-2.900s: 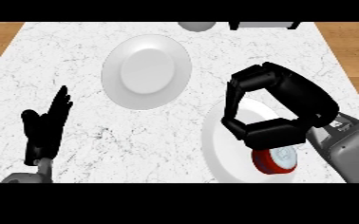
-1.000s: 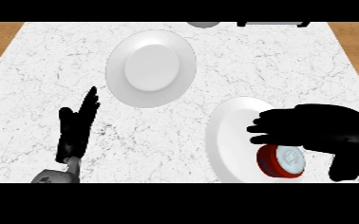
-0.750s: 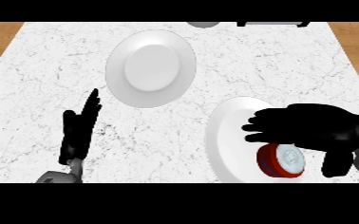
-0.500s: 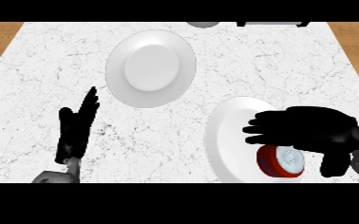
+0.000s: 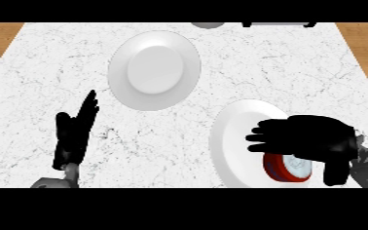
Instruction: Pick the can from the plate and place it in the plate
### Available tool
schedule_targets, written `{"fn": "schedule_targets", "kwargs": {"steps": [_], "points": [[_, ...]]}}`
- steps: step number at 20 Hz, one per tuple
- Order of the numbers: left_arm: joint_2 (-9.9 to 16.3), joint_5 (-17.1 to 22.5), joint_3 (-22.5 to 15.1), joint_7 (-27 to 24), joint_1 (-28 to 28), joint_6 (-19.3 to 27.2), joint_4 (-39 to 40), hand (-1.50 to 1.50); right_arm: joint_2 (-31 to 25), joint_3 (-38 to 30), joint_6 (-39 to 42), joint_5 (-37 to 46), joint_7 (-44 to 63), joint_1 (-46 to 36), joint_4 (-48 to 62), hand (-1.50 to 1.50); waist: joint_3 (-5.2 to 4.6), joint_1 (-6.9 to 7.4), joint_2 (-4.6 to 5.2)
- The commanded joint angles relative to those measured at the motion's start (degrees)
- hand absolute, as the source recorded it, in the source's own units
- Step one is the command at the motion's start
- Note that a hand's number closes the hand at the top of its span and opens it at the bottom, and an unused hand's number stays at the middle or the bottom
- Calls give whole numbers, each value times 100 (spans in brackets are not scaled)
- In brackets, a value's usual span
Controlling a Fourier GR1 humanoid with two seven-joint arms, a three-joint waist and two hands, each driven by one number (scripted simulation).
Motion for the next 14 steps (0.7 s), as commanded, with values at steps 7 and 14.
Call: {"fn": "schedule_targets", "kwargs": {"steps": [7, 14], "points": [[-214, -239, -46, 312, 4, 54, -163, 0, 219, 191, 39, 696, -588, 193, -136, 150, 0, -19, -8], [-148, -181, 189, -39, 197, -233, -118, 0, 640, -203, -218, 956, -1097, -103, 467, 150, 0, 10, -2]]}}
